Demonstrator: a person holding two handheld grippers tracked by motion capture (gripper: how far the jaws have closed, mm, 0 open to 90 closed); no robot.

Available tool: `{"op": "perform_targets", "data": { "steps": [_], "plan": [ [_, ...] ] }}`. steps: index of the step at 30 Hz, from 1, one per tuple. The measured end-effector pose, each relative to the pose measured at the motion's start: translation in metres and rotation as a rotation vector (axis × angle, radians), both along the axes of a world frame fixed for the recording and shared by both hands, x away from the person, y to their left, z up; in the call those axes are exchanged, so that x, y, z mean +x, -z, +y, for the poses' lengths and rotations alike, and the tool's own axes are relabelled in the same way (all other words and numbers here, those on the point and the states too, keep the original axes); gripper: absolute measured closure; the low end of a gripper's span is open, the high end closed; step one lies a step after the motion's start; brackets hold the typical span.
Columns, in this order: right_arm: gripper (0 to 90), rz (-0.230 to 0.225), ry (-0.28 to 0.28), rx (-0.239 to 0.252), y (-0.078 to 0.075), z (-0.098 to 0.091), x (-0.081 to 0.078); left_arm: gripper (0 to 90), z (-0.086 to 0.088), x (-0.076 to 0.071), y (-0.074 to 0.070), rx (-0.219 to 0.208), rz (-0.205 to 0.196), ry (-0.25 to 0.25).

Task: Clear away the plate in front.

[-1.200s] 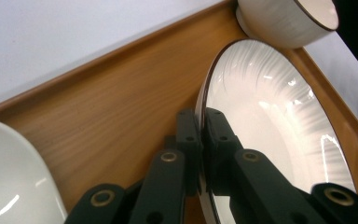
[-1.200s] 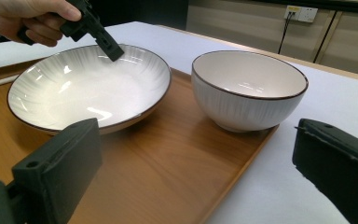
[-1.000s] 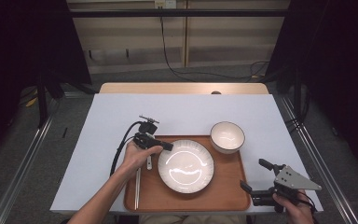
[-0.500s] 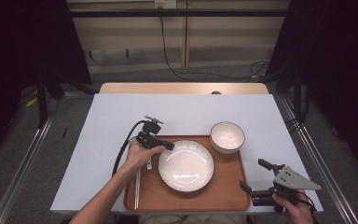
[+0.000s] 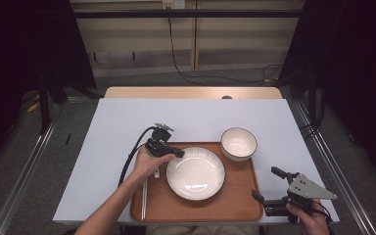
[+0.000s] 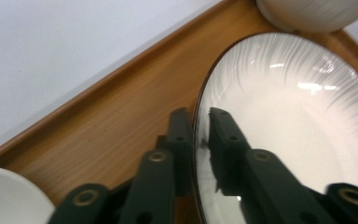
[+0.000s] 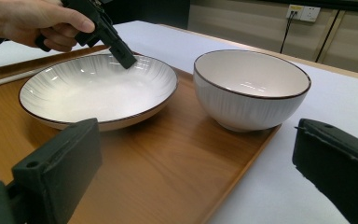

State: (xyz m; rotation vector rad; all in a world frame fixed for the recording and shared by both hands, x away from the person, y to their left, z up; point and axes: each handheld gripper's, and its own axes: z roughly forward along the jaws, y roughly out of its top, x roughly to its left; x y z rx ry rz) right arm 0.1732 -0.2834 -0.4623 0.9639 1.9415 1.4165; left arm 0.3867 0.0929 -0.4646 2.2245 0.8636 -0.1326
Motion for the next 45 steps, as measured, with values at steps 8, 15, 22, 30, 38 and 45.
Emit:
{"op": "perform_targets", "data": {
  "steps": [8,15,22,30,38,45],
  "plan": [
    [0.8,-0.001,0.008,-0.002,-0.001,0.0,-0.001,50.9,0.004,-0.004,-0.016,-0.071,-0.116,-0.07],
    [0.8,-0.004,0.005,-0.002,-0.001,0.0,-0.001,11.0,0.013,-0.006,-0.025,-0.083,-0.13,-0.122],
    [0.8,-0.005,0.008,-0.004,0.0,-0.001,-0.001,3.8,0.031,-0.024,-0.044,-0.111,-0.236,-0.143],
    [0.8,-0.005,0.012,-0.006,0.0,-0.001,-0.002,5.0,0.046,-0.05,-0.049,-0.084,-0.404,-0.178],
    [0.8,0.0,0.017,-0.008,0.0,0.0,-0.001,2.0,0.066,-0.074,-0.046,-0.141,-0.433,-0.288],
    [0.8,-0.003,0.02,-0.003,0.0,-0.001,-0.001,3.5,0.083,-0.093,-0.041,-0.131,-0.451,-0.318]
  ]
}}
